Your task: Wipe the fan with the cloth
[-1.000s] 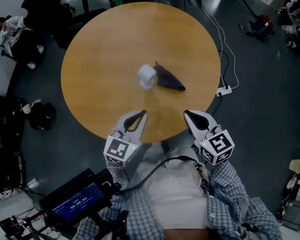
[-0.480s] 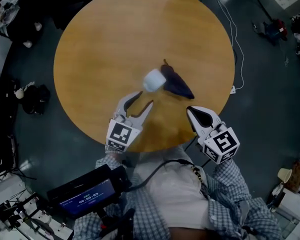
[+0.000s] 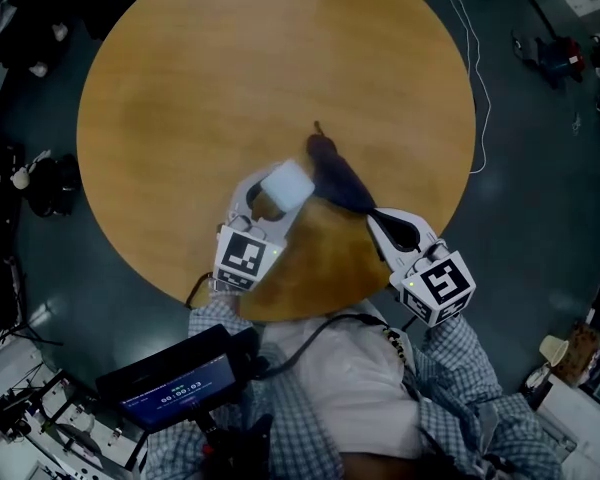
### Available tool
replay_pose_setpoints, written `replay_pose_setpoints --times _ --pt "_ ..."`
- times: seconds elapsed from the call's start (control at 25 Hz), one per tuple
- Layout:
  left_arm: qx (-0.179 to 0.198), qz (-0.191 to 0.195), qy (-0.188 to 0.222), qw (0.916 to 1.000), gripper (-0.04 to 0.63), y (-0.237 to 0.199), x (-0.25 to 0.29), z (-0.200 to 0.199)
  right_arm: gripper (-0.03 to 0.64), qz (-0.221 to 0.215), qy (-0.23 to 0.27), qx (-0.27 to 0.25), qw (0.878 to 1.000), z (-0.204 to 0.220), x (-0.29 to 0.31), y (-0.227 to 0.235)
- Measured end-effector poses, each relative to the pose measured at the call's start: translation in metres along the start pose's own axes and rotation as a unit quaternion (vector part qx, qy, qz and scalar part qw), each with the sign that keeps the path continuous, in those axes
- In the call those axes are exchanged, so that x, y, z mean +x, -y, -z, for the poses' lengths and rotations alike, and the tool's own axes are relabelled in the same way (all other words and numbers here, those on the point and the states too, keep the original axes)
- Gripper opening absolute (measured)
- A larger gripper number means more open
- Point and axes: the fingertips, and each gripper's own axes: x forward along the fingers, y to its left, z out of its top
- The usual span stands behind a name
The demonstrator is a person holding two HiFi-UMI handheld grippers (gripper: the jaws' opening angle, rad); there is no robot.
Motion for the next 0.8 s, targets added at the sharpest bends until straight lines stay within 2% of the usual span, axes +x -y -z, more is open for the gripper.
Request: replay_pose_setpoints --times 0.08,0.12,0.2,0.4,0.48,0.56,0.8 --pt "0.010 -0.006 0.010 0.9999 0.197 -0.001 0.008 -0.008 0.003 -0.002 -0.005 -0.002 1.000 0.000 0.004 0.008" --pt "0.020 -0.010 0.015 0.9996 0.156 -0.001 0.010 -0.012 0.003 -0.003 -0.008 -0.003 1.000 0.000 0.007 0.012" --pt "0.043 -0.017 0.015 0.9988 0.127 0.001 0.014 -0.016 0.003 -0.005 -0.012 -0.005 1.000 -0.002 0.012 0.020" --pt "0.059 -0.024 0.003 0.9980 0.129 0.004 0.012 -0.019 0.011 0.001 -0.041 -0.035 0.999 0.001 0.040 0.040" --pt "0.064 -0.026 -0.004 0.9976 0.129 0.007 0.009 -0.022 0.091 -0.006 -0.060 -0.047 0.997 0.010 0.056 0.045" --pt "0.067 -0.031 -0.014 0.9972 0.129 0.008 0.005 -0.022 0.129 -0.011 -0.076 -0.060 0.995 0.019 0.073 0.046" --pt "0.059 -0.049 -0.024 0.9968 0.129 0.005 -0.012 -0.016 0.132 -0.014 -0.132 -0.091 0.987 0.047 0.109 0.038"
